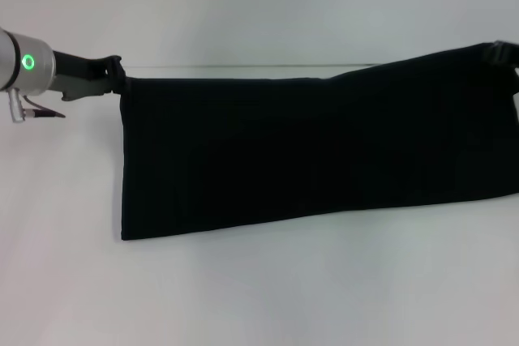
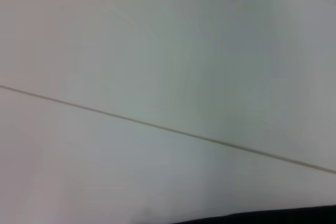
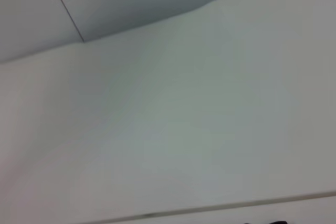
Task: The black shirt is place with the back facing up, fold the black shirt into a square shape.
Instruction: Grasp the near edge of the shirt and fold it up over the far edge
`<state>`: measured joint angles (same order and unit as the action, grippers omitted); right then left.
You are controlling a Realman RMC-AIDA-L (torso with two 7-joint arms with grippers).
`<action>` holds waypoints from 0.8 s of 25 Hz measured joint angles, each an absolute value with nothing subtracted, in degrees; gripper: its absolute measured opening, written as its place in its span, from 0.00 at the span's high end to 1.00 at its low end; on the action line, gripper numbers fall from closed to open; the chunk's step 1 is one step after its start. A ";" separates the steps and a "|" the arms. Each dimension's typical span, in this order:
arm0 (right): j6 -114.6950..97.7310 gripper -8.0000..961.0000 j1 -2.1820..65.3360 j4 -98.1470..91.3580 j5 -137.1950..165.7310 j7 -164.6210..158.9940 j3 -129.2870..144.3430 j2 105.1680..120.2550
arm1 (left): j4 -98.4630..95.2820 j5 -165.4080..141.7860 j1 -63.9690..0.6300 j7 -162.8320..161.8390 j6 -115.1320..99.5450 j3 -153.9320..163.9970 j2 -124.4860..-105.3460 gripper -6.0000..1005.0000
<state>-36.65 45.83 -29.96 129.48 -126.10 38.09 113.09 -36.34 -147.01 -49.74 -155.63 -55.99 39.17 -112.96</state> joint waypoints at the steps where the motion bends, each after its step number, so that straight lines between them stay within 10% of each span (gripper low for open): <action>1: -34.40 0.90 46.13 -29.10 129.47 -125.87 39.20 113.49 | -36.13 -147.02 -49.58 -155.74 -55.25 39.36 -113.17 0.88; 20: -21.00 0.89 47.85 -25.68 129.32 -124.67 42.32 115.02 | -33.07 -147.06 -48.89 -155.24 -44.87 39.91 -115.56 0.87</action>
<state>-21.00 47.85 -25.68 129.32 -124.67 42.32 115.02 -33.07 -147.06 -48.89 -155.24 -44.87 39.91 -115.56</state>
